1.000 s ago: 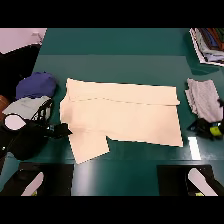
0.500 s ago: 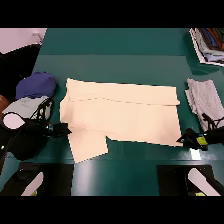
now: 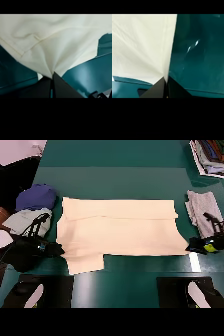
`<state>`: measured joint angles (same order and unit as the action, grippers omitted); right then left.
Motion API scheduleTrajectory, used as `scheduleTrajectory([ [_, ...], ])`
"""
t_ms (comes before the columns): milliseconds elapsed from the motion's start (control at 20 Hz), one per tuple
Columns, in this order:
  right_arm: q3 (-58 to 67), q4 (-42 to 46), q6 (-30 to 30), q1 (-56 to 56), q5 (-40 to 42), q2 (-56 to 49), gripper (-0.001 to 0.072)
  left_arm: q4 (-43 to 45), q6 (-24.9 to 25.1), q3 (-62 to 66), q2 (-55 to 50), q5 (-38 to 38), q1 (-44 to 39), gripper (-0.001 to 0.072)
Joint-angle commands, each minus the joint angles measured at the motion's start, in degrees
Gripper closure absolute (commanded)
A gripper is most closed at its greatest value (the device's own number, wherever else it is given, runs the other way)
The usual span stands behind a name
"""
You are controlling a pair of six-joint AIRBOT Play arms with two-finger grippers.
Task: Fold the shirts.
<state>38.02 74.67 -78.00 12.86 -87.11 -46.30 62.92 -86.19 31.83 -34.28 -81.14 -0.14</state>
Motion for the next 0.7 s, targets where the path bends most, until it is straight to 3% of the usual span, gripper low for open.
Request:
scheduleTrajectory([
  [0, 5.27, 1.79, -1.07, -0.83, -1.79, 6.29, 0.0696, -0.81, -1.88, 3.43, 2.12, -0.46, 0.07, 0.0684],
  [150, 10.29, 1.36, -1.07, -1.25, 0.85, 1.36, 0.0696, 0.02, 1.46, 8.33, -2.91, 8.66, 0.07, 0.0684],
  [400, 19.63, -2.10, -1.05, -6.93, 12.20, -15.47, 0.0695, 0.13, 6.73, 18.16, -20.22, 22.80, 0.07, 0.0683],
  [650, 31.98, -5.90, -1.05, -9.68, 15.17, -32.65, 0.0695, 0.02, 10.19, 30.47, -38.07, 28.35, 0.07, 0.0682],
])
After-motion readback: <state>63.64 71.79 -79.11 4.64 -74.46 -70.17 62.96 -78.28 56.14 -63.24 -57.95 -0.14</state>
